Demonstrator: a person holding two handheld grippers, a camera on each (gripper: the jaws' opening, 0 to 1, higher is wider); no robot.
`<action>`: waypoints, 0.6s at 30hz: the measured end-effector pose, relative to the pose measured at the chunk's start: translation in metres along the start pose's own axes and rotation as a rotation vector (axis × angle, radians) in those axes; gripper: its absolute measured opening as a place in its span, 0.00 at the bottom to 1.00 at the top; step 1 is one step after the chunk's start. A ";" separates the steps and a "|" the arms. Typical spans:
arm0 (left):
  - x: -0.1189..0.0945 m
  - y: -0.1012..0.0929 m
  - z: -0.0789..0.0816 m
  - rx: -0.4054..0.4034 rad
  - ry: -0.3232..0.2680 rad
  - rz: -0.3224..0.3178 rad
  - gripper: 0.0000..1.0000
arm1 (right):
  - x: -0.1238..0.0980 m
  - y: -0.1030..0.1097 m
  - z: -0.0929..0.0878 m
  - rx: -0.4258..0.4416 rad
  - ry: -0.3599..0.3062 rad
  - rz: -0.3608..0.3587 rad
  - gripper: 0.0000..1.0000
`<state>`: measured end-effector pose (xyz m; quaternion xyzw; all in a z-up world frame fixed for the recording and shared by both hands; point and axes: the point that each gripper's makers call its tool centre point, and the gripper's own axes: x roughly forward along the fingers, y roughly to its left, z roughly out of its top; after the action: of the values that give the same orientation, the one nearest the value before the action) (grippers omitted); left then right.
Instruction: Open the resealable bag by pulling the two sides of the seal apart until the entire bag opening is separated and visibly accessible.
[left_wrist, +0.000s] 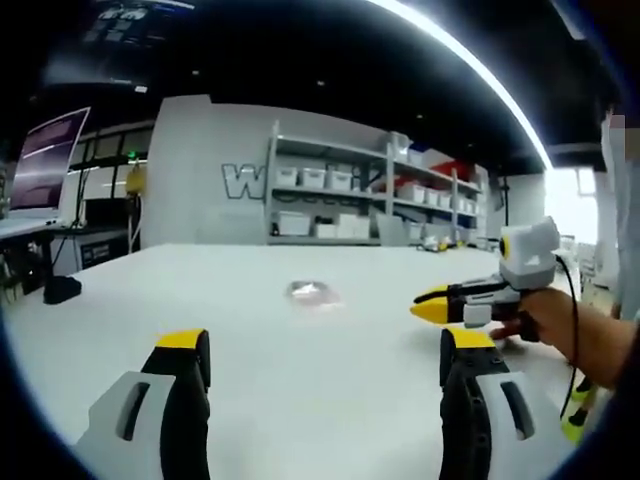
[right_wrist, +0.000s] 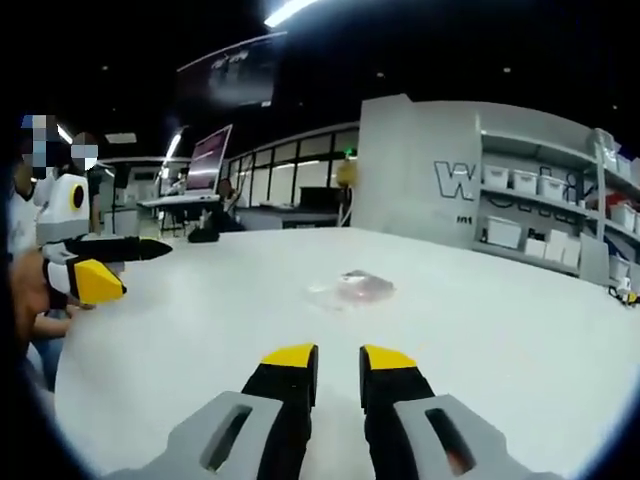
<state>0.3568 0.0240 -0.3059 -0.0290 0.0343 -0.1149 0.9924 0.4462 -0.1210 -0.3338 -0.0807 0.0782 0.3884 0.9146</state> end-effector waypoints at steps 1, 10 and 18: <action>0.000 0.000 0.000 -0.001 0.000 -0.001 0.95 | 0.000 0.000 0.000 -0.002 0.002 -0.001 0.14; 0.000 0.001 -0.002 -0.004 0.006 0.003 0.95 | 0.014 -0.006 0.001 -0.028 0.031 0.010 0.16; 0.001 0.000 -0.004 -0.001 0.013 0.004 0.95 | 0.023 -0.008 0.000 -0.047 0.058 0.024 0.17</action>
<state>0.3578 0.0236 -0.3104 -0.0285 0.0410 -0.1133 0.9923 0.4678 -0.1101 -0.3384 -0.1124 0.0965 0.3986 0.9051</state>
